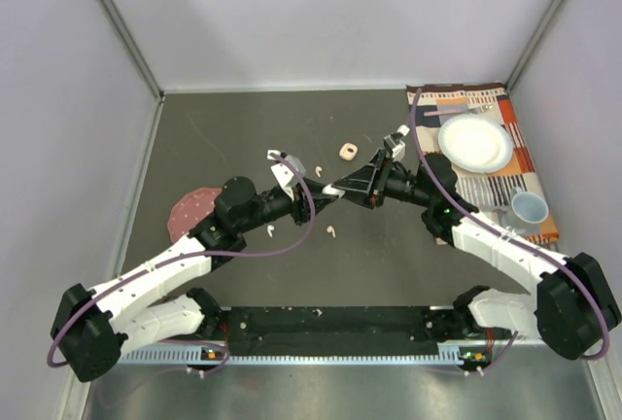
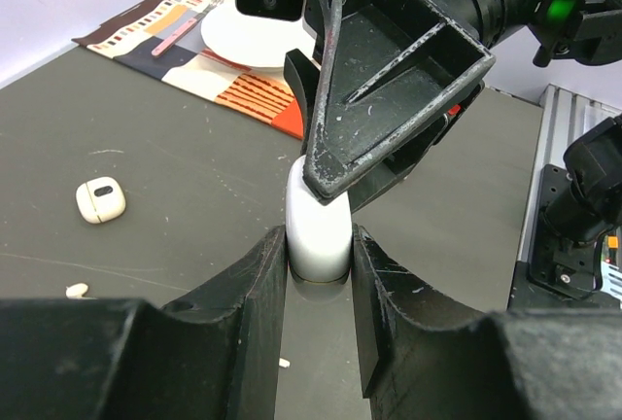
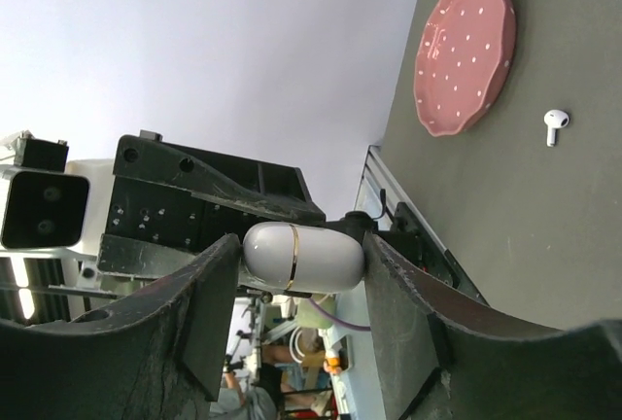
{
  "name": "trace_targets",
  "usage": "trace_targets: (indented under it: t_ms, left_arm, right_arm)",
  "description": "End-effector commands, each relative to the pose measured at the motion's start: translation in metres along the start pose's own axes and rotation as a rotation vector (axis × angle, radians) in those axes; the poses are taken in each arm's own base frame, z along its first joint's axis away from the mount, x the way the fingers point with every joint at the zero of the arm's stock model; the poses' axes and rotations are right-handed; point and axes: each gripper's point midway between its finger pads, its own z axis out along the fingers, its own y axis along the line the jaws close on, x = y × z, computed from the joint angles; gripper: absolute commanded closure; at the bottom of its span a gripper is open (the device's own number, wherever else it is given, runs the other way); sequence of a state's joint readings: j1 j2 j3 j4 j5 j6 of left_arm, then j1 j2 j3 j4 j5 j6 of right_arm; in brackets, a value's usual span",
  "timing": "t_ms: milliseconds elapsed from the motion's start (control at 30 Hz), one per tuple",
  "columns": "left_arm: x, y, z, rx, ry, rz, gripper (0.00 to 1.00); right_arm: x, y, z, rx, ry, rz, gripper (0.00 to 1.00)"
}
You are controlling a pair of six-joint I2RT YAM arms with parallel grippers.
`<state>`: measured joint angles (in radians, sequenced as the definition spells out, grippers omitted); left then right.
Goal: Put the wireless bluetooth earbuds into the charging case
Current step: Pass from the right arm to the left
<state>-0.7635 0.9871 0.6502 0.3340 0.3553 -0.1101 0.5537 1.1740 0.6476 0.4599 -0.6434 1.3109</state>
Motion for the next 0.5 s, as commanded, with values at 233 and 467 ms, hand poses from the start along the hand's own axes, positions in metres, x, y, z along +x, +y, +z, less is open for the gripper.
trace_targets:
  t_ms: [233,467]
  left_arm:
    - [-0.012,0.0045,0.0022,-0.022,-0.044,0.01,0.64]
    - [-0.0121,0.0065,0.0025,-0.031,-0.044,0.015,0.64]
  right_arm:
    - [0.0054,0.0162,0.0014,-0.068,0.037,-0.023,0.44]
    - [0.0051,0.0169,0.0014,-0.073,0.038,-0.018,0.44]
